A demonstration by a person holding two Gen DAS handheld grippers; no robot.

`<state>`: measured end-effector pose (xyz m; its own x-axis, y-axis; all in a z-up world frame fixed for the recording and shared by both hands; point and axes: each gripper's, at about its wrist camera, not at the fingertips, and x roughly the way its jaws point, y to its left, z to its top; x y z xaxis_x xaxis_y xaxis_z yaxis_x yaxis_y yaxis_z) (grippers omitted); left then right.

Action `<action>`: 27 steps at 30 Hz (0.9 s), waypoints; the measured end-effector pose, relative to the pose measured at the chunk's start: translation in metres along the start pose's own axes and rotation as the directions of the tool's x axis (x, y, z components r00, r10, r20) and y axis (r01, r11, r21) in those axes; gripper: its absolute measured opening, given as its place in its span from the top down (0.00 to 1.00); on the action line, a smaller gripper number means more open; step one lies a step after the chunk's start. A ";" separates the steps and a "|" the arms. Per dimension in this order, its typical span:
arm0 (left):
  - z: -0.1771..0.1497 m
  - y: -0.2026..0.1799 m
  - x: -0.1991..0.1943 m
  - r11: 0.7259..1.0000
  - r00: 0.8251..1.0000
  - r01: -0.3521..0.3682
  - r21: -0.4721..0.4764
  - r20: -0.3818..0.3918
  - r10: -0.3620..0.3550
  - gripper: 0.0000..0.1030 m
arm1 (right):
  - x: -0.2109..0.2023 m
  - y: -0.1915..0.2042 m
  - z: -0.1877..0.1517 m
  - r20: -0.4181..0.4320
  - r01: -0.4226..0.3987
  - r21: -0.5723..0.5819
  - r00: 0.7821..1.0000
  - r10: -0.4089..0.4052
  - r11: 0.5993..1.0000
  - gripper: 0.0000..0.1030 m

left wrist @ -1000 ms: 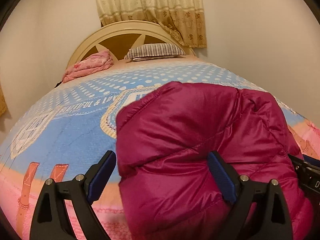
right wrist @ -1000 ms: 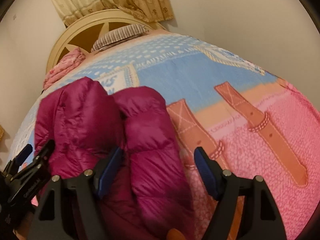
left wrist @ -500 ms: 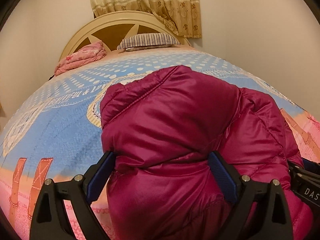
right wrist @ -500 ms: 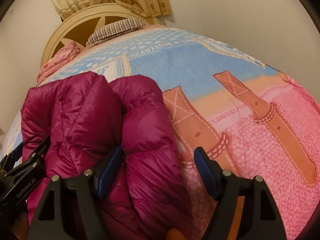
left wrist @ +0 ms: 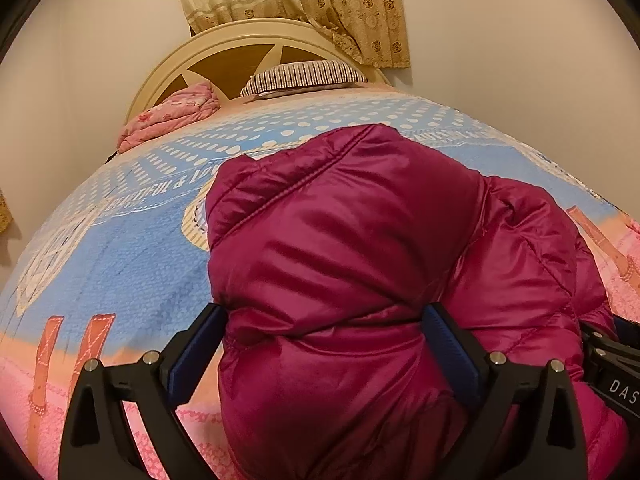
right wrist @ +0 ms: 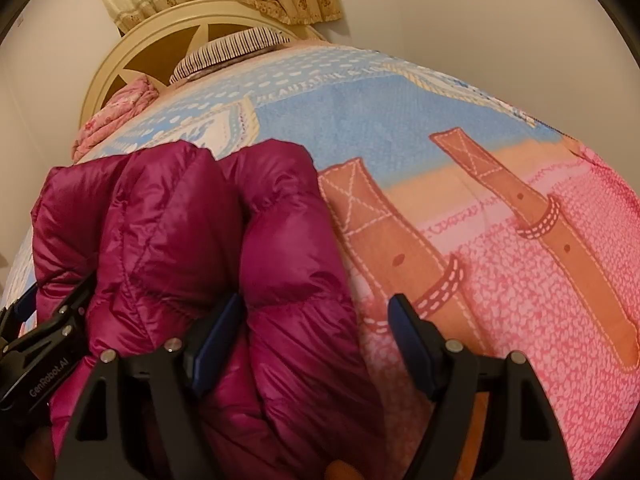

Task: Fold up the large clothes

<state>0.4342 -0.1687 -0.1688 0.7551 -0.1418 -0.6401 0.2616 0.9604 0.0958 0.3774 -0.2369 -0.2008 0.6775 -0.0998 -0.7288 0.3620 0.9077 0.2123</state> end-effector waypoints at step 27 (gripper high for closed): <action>-0.049 0.064 -0.029 0.914 0.939 0.268 -0.305 -0.127 -0.318 0.03 | -0.019 -0.009 -0.015 -0.059 -0.289 -0.020 0.956 0.287 0.957 0.05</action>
<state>0.3999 -0.0910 -0.1817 0.5496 -0.4083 -0.7288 0.2586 0.9127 -0.3164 0.3518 -0.2375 -0.1988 0.7138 0.1895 -0.6743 0.1377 0.9059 0.4004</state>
